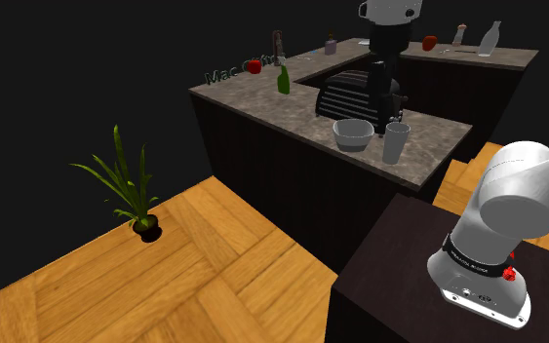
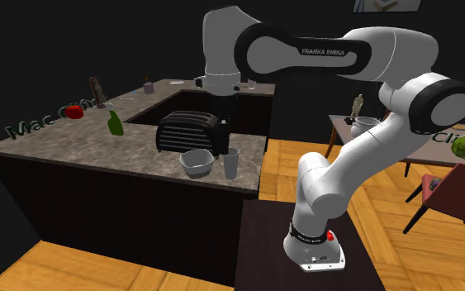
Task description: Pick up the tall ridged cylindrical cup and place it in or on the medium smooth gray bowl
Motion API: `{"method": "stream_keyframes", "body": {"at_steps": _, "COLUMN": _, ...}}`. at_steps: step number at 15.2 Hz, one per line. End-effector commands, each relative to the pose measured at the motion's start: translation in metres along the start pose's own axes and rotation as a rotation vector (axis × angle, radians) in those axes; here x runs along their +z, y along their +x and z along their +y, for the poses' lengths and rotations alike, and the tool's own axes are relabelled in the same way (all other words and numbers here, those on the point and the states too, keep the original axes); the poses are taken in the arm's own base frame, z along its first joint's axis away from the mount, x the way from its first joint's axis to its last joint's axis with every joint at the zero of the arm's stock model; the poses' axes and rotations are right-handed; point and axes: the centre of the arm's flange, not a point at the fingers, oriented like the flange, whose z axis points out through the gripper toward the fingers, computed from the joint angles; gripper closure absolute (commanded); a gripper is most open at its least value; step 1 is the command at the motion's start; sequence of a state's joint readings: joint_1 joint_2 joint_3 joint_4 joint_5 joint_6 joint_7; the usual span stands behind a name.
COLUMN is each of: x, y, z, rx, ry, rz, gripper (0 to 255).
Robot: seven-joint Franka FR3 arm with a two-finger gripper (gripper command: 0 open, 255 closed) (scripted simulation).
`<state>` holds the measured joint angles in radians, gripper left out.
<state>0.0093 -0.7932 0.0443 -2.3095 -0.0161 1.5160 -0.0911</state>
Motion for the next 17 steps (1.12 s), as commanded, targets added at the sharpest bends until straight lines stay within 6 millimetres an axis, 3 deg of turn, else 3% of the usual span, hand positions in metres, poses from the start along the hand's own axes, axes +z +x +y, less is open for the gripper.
{"method": "stream_keyframes", "body": {"at_steps": 1, "x": 0.000, "y": 0.000, "z": 0.000, "rx": 0.000, "ry": 0.000, "rz": 0.000, "gripper": 0}}
{"method": "stream_keyframes", "body": {"at_steps": 17, "x": 0.106, "y": -0.006, "z": 0.193, "rx": 0.042, "ry": 0.068, "rz": 0.001, "gripper": 0}}
